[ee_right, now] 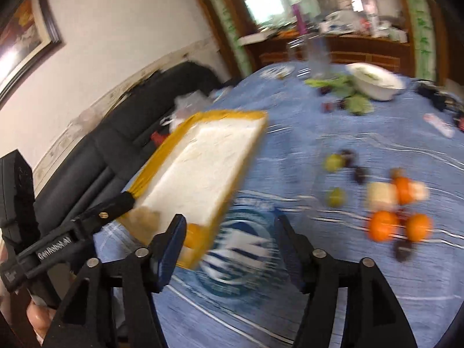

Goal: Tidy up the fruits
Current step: 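Lower the bun into the tray with the left tool while the right tool drops the tangerine in, then grasp the beige cube with the left tool while the right tool grasps a dark plum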

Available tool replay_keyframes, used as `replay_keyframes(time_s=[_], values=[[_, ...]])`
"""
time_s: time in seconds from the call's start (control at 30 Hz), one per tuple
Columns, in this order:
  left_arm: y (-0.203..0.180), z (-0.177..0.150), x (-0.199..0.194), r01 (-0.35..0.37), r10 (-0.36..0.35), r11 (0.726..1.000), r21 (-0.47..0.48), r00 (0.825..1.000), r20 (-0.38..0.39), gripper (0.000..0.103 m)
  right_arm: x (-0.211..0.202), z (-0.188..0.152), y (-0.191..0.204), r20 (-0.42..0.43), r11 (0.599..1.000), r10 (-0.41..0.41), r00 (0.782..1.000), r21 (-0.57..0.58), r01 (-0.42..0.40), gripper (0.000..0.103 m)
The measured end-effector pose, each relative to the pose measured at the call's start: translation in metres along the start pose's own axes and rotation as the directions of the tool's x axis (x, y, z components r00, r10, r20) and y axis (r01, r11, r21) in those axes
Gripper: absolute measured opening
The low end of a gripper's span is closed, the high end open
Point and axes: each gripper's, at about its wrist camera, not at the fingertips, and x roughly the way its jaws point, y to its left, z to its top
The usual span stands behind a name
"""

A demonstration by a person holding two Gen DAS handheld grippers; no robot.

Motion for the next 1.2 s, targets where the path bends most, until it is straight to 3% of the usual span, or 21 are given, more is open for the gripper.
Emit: replay_keyframes(time_s=[0.1,0.2,0.27,0.47,0.57,0.77,0.9,1.0,1.13,1.2], values=[[-0.026,-0.004,0.004,0.034,-0.033,0.998,0.046,0.999,-0.019,0.074,-0.031,-0.007,-0.045,0.041,0.995,-0.098,0.994,0.036,0.096,0.074],[-0.045,-0.007,0.011,0.067,-0.064,0.996,0.066,0.997,-0.041,0.074,-0.052,-0.014,-0.085,0.052,0.974,-0.223,0.973,0.052,0.221,0.074],[-0.059,-0.009,0.019,0.093,-0.089,0.993,0.068,0.994,-0.066,0.074,-0.06,-0.018,-0.109,0.038,0.962,-0.265,0.964,0.078,0.261,0.074],[-0.098,-0.014,0.041,0.159,-0.146,0.983,0.089,0.98,-0.138,0.074,-0.044,-0.019,-0.131,-0.028,0.964,-0.252,0.967,0.084,0.254,0.073],[-0.113,-0.016,0.046,0.178,-0.161,0.977,0.118,0.976,-0.144,0.074,-0.024,-0.023,-0.132,-0.074,0.971,-0.224,0.972,0.07,0.229,0.063],[-0.143,-0.015,0.07,0.222,-0.193,0.962,0.158,0.965,-0.179,0.074,0.009,-0.025,-0.131,-0.112,0.973,-0.212,0.971,0.064,0.22,0.063],[-0.164,-0.007,0.103,0.258,-0.219,0.952,0.164,0.949,-0.225,0.074,0.02,-0.029,-0.129,-0.122,0.972,-0.229,0.966,0.033,0.234,0.049],[-0.18,-0.002,0.134,0.298,-0.249,0.942,0.155,0.928,-0.276,0.073,0.023,-0.03,-0.125,-0.114,0.967,-0.252,0.961,0.002,0.253,0.031],[-0.201,-0.006,0.173,0.359,-0.296,0.925,0.124,0.887,-0.356,0.069,0.022,-0.031,-0.124,-0.108,0.97,-0.24,0.965,0.0,0.241,0.031],[-0.21,-0.012,0.189,0.352,-0.272,0.924,0.148,0.878,-0.393,0.052,0.022,-0.031,-0.126,-0.108,0.972,-0.232,0.967,0.006,0.233,0.031]])
